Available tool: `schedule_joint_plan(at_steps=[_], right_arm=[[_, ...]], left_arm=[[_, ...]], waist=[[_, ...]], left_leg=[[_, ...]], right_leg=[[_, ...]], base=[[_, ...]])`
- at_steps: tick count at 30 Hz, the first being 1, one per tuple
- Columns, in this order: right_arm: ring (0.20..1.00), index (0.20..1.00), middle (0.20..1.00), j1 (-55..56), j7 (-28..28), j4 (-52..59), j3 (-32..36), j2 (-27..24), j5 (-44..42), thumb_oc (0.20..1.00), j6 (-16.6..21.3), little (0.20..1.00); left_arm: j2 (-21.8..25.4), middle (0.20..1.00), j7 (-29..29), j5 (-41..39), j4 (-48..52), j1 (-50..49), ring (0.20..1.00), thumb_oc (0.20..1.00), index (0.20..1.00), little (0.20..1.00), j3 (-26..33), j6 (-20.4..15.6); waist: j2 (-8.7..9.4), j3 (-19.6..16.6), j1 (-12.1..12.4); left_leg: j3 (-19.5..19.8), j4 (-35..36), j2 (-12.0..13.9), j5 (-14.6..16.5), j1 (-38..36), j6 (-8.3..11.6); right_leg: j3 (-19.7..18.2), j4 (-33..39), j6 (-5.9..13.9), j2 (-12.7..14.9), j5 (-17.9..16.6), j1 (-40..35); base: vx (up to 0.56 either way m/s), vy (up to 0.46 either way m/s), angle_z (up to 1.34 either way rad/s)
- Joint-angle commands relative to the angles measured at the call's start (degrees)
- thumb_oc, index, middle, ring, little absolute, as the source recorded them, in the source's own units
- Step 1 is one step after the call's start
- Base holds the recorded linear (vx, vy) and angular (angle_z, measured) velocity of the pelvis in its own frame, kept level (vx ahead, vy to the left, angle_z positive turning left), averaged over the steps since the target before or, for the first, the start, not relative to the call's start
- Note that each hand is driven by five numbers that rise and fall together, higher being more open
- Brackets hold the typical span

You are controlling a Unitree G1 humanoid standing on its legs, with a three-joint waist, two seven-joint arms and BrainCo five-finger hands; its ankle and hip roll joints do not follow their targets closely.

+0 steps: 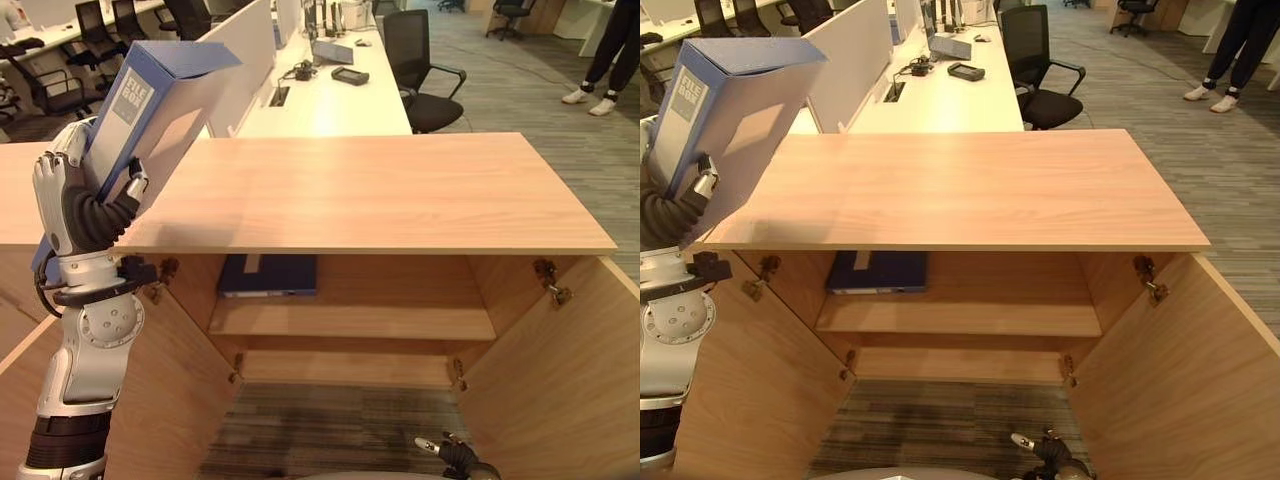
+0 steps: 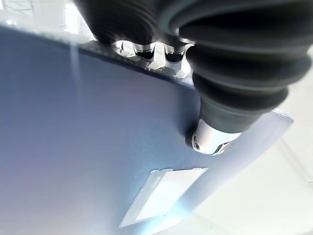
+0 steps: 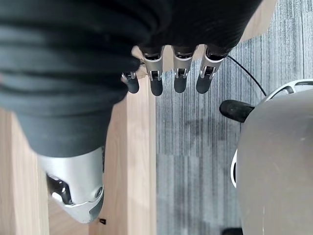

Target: Put the empty folder in the office cabinet

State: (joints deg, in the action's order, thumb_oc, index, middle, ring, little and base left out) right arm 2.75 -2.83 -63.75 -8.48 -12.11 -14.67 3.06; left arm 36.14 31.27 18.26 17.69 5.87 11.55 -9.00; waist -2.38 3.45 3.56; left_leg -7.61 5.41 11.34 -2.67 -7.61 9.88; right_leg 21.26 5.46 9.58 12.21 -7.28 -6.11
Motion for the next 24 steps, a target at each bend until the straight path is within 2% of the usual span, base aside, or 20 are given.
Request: schedule_joint_plan(at_steps=[1, 8, 9, 13, 16, 17, 18, 19, 24], right_arm=[[1.0, 1.0, 1.0, -5.72, -0.59, -1.69, -0.21, 2.11, -2.12, 1.0, 1.02, 1.0], [1.0, 1.0, 1.0, -6.09, 0.16, -1.5, -0.24, 1.56, -2.29, 1.0, 0.41, 1.0], [1.0, 1.0, 1.0, -6.09, 0.18, -1.5, -0.22, 1.51, -2.28, 1.0, 0.4, 1.0], [1.0, 1.0, 1.0, -6.08, 1.37, -1.85, -0.14, 0.94, -2.32, 1.0, -0.44, 1.0], [1.0, 1.0, 1.0, -6.04, 1.88, -1.96, -0.11, 0.53, -2.29, 1.0, -0.72, 1.0], [1.0, 1.0, 1.0, -6.14, 2.33, -2.01, 0.12, 0.46, -2.33, 1.0, -0.96, 1.0], [1.0, 1.0, 1.0, -6.14, 2.35, -2.01, 0.11, 0.45, -2.32, 1.0, -0.96, 1.0], [1.0, 1.0, 1.0, -6.11, 3.04, -2.08, 0.2, 0.19, -2.23, 1.0, -1.28, 1.0], [1.0, 1.0, 1.0, -6.06, 4.33, -2.28, 0.45, -0.17, -1.86, 1.0, -1.66, 1.0]], left_arm=[[0.97, 0.2, 3.1, -7.57, 4.37, 7.97, 0.2, 0.2, 0.2, 0.2, 4.01, -5.69], [-2.07, 0.2, -3.35, -24.16, 6.94, 7.37, 0.2, 0.2, 0.2, 0.2, 3.24, -10.82], [-2.08, 0.2, -3.61, -24.49, 6.93, 7.33, 0.2, 0.2, 0.2, 0.2, 3.36, -10.88], [-3.6, 0.2, -11.56, -39.56, 8.22, 5.74, 0.2, 0.2, 0.2, 0.2, 3.22, -12.93], [-3.8, 0.2, -14.91, -44.08, 8.05, 5.12, 0.2, 0.2, 0.2, 0.2, 2.98, -12.57], [-3.6, 0.2, -17.94, -47.59, 8.27, 4.45, 0.2, 0.2, 0.2, 0.2, 2.98, -12.22], [-3.58, 0.2, -18.19, -47.85, 8.22, 4.4, 0.2, 0.2, 0.2, 0.2, 3.09, -12.24], [-3.26, 0.2, -21.75, -52.31, 8.28, 3.55, 0.2, 0.2, 0.2, 0.2, 2.91, -11.72], [-1.75, 0.2, -28.7, -60.18, 7.7, 1.37, 0.2, 0.2, 0.2, 0.2, 2.94, -10.18]], waist=[[0.01, 2.24, -0.15], [-0.37, 2.33, 0.56], [-0.41, 2.33, 0.55], [-0.61, 2.33, 1.08], [-0.76, 2.33, 1.17], [-0.83, 2.34, 1.33], [-0.83, 2.32, 1.31], [-0.88, 2.36, 1.36], [-1.0, 2.39, 1.52]], left_leg=[[3.28, -0.41, -0.61, 4.16, -1.54, 0.44], [3.94, -0.41, -0.82, 4.16, -1.24, 0.25], [3.96, -0.41, -0.83, 4.16, -1.24, 0.24], [4.52, -0.41, -1.03, 4.08, -1.12, 0.04], [4.68, -0.41, -1.08, 4.01, -1.03, 0.01], [4.79, -0.41, -1.1, 4.01, -0.97, -0.01], [4.8, -0.41, -1.1, 4.02, -0.96, -0.01], [4.85, -0.41, -1.14, 4.0, -0.92, -0.01], [4.93, -0.41, -1.16, 4.02, -0.98, -0.04]], right_leg=[[0.47, -0.58, 2.31, 0.32, 7.25, -4.82], [1.01, -0.64, 2.17, 0.5, 7.3, -5.04], [1.03, -0.64, 2.18, 0.51, 7.3, -5.06], [1.38, -0.7, 2.12, 0.62, 7.34, -5.28], [1.54, -0.7, 2.08, 0.68, 7.36, -5.41], [1.64, -0.71, 2.03, 0.73, 7.37, -5.51], [1.64, -0.71, 2.03, 0.73, 7.37, -5.51], [1.68, -0.73, 2.02, 0.74, 7.34, -5.54], [1.79, -0.75, 2.05, 0.78, 7.24, -5.54]], base=[[-0.01, -0.011, 0.05], [0.0, 0.0, 0.0], [0.0, 0.0, 0.0], [0.0, 0.001, 0.06], [0.0, 0.002, 0.07], [-0.01, 0.002, 0.06], [-0.01, 0.007, 0.06], [0.0, 0.005, 0.04], [0.0, 0.0, 0.0]])
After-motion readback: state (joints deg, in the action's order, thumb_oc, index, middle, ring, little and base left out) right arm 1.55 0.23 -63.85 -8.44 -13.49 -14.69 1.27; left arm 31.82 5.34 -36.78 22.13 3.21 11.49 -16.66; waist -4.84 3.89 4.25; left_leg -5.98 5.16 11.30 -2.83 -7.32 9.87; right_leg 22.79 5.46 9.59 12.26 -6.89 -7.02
